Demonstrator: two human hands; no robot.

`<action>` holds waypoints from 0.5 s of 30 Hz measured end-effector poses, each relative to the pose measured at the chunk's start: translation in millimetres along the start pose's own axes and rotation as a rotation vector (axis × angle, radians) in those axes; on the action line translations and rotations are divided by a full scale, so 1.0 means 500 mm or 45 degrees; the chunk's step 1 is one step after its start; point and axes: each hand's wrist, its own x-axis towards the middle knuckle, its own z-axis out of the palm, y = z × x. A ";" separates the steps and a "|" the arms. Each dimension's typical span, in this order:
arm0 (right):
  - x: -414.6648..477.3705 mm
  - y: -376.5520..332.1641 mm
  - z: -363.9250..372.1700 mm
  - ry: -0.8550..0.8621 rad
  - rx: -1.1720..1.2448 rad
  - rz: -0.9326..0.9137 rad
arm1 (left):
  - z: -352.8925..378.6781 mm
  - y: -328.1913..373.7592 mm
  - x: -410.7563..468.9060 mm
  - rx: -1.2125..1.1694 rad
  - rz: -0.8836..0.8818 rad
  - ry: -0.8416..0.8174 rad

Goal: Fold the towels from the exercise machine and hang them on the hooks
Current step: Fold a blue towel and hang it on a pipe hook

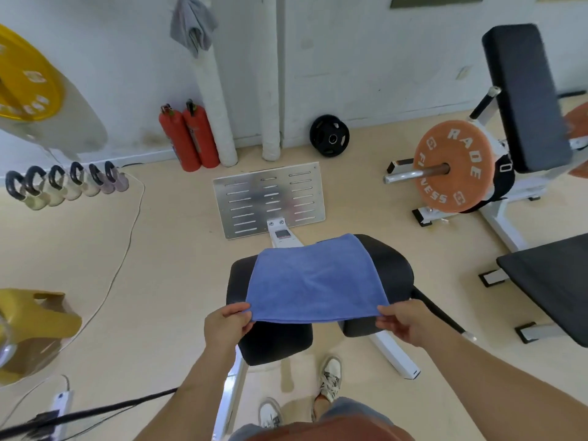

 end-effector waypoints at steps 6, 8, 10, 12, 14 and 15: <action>-0.044 -0.140 -0.006 -0.003 0.087 -0.199 | 0.080 0.145 0.015 -0.202 0.083 -0.065; -0.049 -0.217 -0.012 -0.035 0.159 -0.330 | 0.122 0.207 0.029 -0.259 0.172 -0.083; -0.054 -0.298 -0.019 -0.086 0.299 -0.479 | 0.163 0.268 0.040 -0.300 0.265 -0.082; -0.061 -0.374 -0.026 -0.115 0.449 -0.601 | 0.203 0.328 0.041 -0.321 0.364 -0.106; -0.071 -0.406 -0.033 -0.141 0.578 -0.677 | 0.214 0.363 0.031 -0.321 0.443 -0.107; -0.068 -0.408 -0.038 -0.151 0.604 -0.680 | 0.213 0.368 0.034 -0.315 0.461 -0.094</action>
